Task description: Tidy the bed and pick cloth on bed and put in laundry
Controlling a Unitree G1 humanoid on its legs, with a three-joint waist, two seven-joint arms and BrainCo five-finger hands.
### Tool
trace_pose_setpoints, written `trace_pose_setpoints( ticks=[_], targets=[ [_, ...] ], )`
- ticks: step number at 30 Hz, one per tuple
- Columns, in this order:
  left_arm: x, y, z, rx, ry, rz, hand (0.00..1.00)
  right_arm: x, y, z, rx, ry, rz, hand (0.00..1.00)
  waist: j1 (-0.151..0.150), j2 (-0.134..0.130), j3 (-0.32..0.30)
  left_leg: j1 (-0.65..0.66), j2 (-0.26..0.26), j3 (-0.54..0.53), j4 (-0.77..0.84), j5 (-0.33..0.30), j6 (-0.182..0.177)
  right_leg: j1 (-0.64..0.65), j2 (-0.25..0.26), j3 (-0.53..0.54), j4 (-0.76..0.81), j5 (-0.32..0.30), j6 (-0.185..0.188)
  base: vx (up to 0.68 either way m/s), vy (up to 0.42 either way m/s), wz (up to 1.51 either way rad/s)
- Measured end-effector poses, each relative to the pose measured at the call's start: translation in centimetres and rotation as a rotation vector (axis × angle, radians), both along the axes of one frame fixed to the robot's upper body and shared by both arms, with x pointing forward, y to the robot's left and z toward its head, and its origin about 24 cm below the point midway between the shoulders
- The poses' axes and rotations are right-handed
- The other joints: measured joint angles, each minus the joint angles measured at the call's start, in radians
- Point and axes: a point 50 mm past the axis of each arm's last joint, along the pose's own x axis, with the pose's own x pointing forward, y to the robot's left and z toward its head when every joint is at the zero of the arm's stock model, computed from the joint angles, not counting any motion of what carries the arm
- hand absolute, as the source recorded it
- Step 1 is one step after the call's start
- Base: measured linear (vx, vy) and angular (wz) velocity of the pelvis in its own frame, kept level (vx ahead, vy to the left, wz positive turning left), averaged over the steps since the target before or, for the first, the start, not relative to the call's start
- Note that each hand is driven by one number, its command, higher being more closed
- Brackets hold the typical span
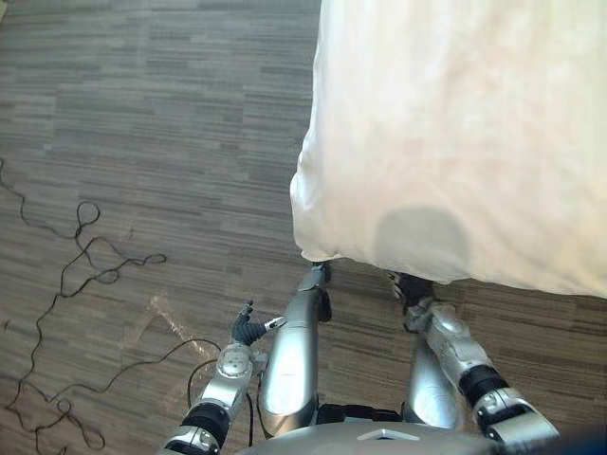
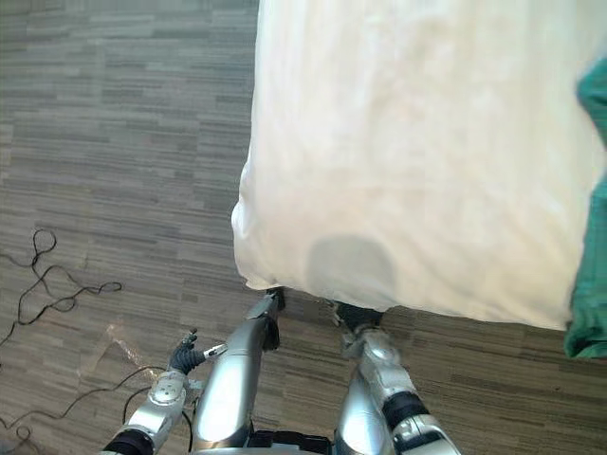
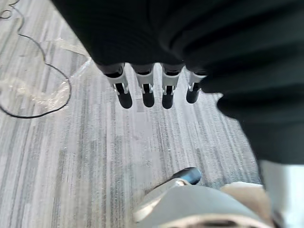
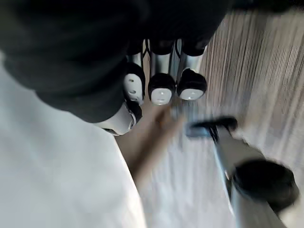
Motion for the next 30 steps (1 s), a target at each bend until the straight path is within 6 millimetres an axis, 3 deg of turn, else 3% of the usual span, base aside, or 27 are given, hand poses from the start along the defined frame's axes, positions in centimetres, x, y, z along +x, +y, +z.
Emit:
trace_pose_setpoints(
  ticks=[5,7,12,16,20,26,30],
  targets=[
    [-1.5,1.1,-0.3,0.002,0.027,-0.005,0.0,-3.1,-3.0,-1.0,0.098,-0.026,-0.169,1.0,-0.021,-0.051,-0.01,0.099,0.005,0.031,0.05,-0.069,0.0,0.147,0.006,0.013,-0.089,0.029,0.007,0.15,0.037,-0.22],
    [-3.2,2.0,-0.8,0.004,0.074,0.004,0.0,-5.2,-3.9,-1.4,0.178,-0.067,-0.215,1.0,-0.032,-0.091,-0.064,0.15,0.005,0.06,0.042,-0.081,-0.003,0.205,0.007,0.021,-0.141,0.042,0.012,0.13,0.024,-0.23],
    [-6.8,3.1,-1.8,0.02,0.186,-0.021,0.0,-8.4,-4.8,-0.2,0.283,-0.209,-0.203,1.0,-0.043,-0.145,-0.186,0.265,0.001,0.084,-0.028,-0.085,-0.01,0.297,0.012,0.027,-0.189,0.046,0.011,0.08,-0.012,-0.14],
    [-9.0,3.3,-2.2,0.032,0.239,-0.032,0.0,-9.4,-3.7,2.7,0.376,-0.391,-0.044,1.0,-0.05,-0.159,-0.25,0.335,-0.008,0.102,-0.114,-0.049,-0.018,0.329,0.013,0.033,-0.213,0.045,0.01,0.01,-0.014,-0.11],
    [-10.4,3.1,-2.7,0.025,0.317,-0.052,0.0,-9.9,-1.9,5.2,0.523,-0.515,0.156,1.0,-0.052,-0.155,-0.29,0.451,-0.023,0.11,-0.281,0.03,-0.023,0.367,0.024,0.038,-0.228,0.039,-0.001,-0.02,-0.007,-0.07],
    [-10.7,2.8,-3.1,-0.023,0.386,-0.093,0.0,-9.3,1.4,7.3,0.711,-0.552,0.421,1.0,-0.051,-0.146,-0.326,0.472,-0.023,0.105,-0.285,0.031,-0.023,0.402,0.026,0.035,-0.249,0.041,0.002,0.0,0.002,0.01],
    [-10.1,2.2,-3.3,-0.044,0.421,-0.118,0.0,-7.3,3.8,8.2,0.79,-0.558,0.515,1.0,-0.05,-0.122,-0.325,0.468,-0.023,0.094,-0.285,0.031,-0.023,0.41,0.029,0.025,-0.263,0.044,0.003,-0.02,0.01,0.07]
  ],
)
